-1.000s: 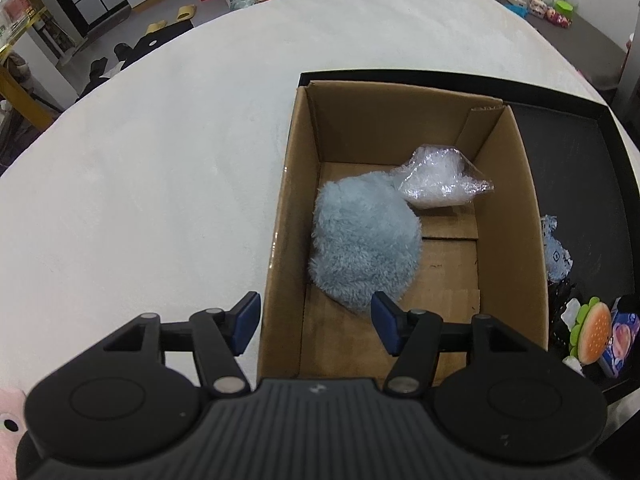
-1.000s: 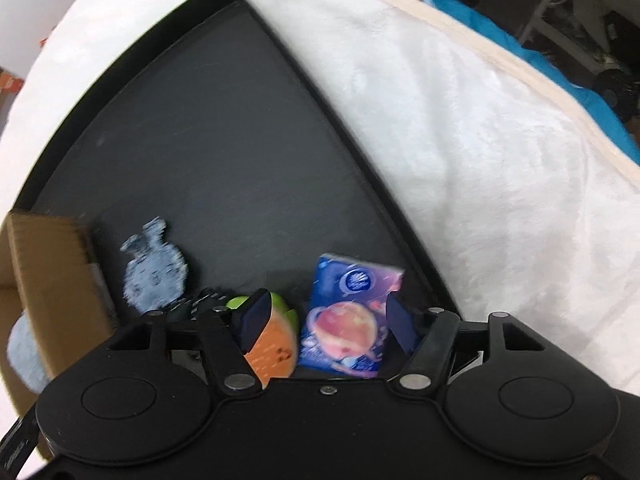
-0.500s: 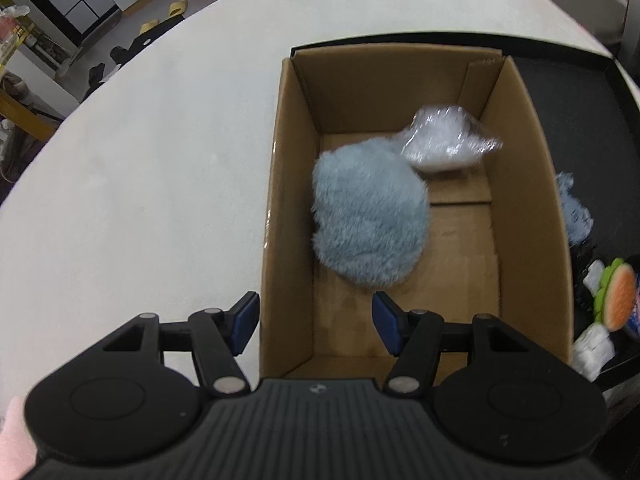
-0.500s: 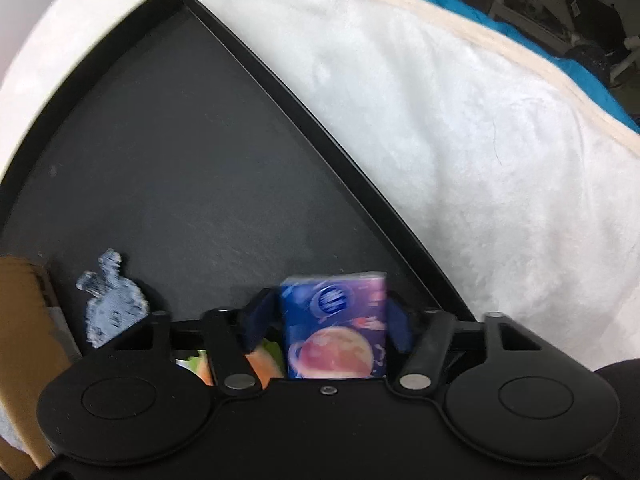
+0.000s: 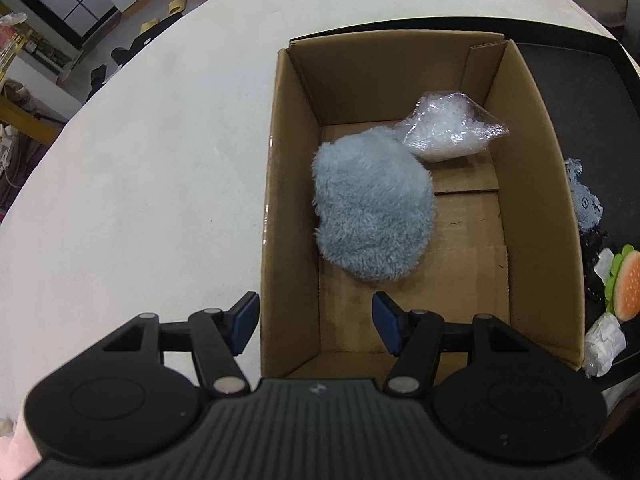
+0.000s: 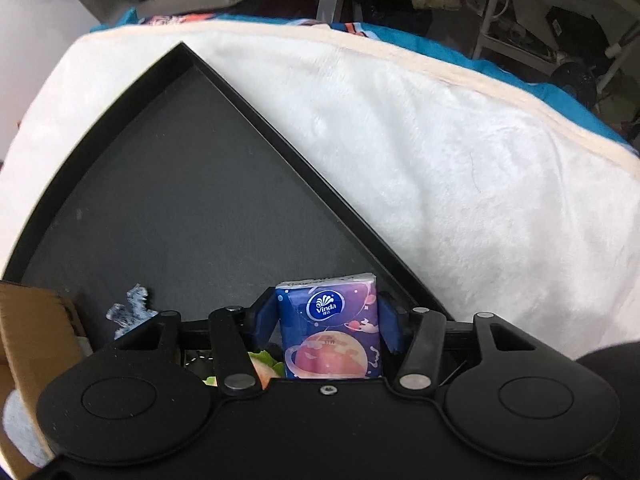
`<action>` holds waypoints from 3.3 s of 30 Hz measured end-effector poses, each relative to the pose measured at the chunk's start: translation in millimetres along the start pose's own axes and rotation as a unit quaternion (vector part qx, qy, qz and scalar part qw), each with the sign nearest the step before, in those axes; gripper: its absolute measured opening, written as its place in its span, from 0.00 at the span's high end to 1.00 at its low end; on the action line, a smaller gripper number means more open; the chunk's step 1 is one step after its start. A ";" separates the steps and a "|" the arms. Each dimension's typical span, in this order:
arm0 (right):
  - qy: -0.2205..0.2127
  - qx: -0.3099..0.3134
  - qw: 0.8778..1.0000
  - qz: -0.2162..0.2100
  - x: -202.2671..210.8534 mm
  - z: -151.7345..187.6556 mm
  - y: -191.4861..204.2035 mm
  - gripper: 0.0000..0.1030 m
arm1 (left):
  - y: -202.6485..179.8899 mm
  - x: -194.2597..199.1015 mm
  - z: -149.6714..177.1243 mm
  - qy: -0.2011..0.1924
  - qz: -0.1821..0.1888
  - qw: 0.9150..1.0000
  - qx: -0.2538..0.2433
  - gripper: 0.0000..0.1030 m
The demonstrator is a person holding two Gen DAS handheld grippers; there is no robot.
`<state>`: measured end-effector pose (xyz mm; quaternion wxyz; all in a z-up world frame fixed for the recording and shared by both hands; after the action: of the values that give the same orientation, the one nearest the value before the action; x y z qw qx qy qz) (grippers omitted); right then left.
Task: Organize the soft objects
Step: 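Carry the tissue pack into the box and release it with the right gripper, then lower the right gripper onto the burger plush and close it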
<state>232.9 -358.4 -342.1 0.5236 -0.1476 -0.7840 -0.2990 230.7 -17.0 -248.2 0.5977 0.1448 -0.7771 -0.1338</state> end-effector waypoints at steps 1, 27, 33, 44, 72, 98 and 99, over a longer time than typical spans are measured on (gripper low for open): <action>-0.004 0.000 1.000 -0.004 1.5 1.1 0.7 0.51 | -0.7 0.7 0.0 0.000 0.000 1.000 -0.003 0.41; -0.115 0.095 0.981 -0.127 80.3 3.8 93.3 0.51 | 14.5 -1.5 -2.3 -0.012 0.026 1.000 0.012 0.42; -0.117 0.117 0.973 -0.162 93.6 11.5 116.2 0.51 | 19.3 -2.9 -2.9 -0.015 0.042 0.999 0.020 0.45; -0.084 0.143 0.958 -0.234 105.4 24.2 155.9 0.51 | 29.6 -10.4 -1.8 -0.015 0.074 0.996 0.057 0.78; -0.032 0.190 0.952 -0.237 103.2 35.9 192.5 0.19 | 41.8 -15.1 3.2 -0.015 0.125 0.988 0.092 0.90; 0.025 0.130 0.982 -0.136 63.2 24.9 100.7 0.23 | 31.8 -6.4 0.7 -0.021 0.100 0.993 0.066 0.76; 0.030 0.131 0.983 -0.124 59.1 25.9 97.2 0.24 | 31.2 -5.5 0.5 -0.022 0.100 0.993 0.066 0.73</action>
<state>242.8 -271.5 -264.9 0.5202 0.0294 -0.8127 -0.2609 229.5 13.9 -241.3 0.5804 0.1022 -0.8075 -0.0247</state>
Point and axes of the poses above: each gripper's, at about its wrist camera, not at the fingertips, and x roughly against the way its jaws point, y to its left, z to its underside, the point moved 9 cm from there along -x, roughly the way its jaws point, and after that the axes turned 7 degrees about -z, right-handed, at the moved point
